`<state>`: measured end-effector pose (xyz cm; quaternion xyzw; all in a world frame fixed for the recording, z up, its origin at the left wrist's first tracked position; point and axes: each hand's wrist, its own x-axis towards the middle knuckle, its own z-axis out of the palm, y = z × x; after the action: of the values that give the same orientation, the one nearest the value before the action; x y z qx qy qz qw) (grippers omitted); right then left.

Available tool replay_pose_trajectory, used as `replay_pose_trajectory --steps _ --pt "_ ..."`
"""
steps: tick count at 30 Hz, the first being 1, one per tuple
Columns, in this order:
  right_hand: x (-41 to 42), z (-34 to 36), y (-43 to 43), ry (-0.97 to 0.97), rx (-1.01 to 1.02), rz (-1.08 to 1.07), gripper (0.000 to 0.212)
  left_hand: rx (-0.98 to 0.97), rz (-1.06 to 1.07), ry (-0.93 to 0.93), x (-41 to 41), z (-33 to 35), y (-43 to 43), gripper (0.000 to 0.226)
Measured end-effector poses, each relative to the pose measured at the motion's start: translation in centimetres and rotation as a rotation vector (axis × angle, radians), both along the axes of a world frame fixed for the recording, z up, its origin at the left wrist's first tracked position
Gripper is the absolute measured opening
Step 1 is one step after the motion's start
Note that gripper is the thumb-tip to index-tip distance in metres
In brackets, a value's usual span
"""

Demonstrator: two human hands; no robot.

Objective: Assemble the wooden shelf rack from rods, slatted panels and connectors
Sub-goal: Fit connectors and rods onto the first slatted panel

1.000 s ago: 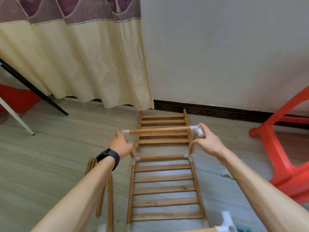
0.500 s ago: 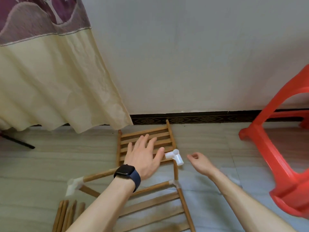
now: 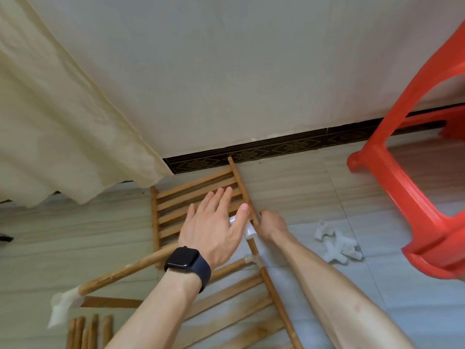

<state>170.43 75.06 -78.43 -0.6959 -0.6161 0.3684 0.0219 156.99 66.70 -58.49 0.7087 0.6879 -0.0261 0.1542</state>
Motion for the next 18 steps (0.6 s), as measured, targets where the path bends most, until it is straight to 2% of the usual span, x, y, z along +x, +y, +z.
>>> replay_pose_trajectory --steps 4,5,7,9,10,12,14,18 --pt "0.4 1.2 0.5 0.083 -0.034 -0.121 0.031 0.037 -0.007 -0.005 0.1 -0.2 -0.5 0.069" --pt "0.7 1.8 0.8 0.183 -0.046 -0.218 0.031 0.037 -0.01 -0.002 0.1 -0.2 -0.6 0.069" --pt "1.1 3.2 1.6 0.506 -0.116 -0.47 0.025 0.032 -0.01 0.006 0.1 -0.3 -0.6 0.07" --pt "1.6 4.9 1.8 0.776 -0.29 -0.607 0.016 0.031 -0.004 0.014 0.2 -0.3 -0.6 0.071" --pt "1.9 5.7 1.8 0.827 -0.346 -0.613 0.019 0.029 -0.002 0.016 0.3 -0.2 -0.6 0.072" --pt "2.3 6.7 2.1 0.814 -0.383 -0.553 0.041 0.025 -0.002 0.023 0.4 -0.1 -0.8 0.075" --pt "2.2 7.4 2.6 0.777 -0.326 -0.452 0.061 0.026 -0.001 0.038 0.6 -0.1 -0.9 0.078" --pt "1.4 10.8 2.5 0.79 -0.076 -0.286 0.058 0.041 0.006 0.053 0.5 -0.2 -0.4 0.071"
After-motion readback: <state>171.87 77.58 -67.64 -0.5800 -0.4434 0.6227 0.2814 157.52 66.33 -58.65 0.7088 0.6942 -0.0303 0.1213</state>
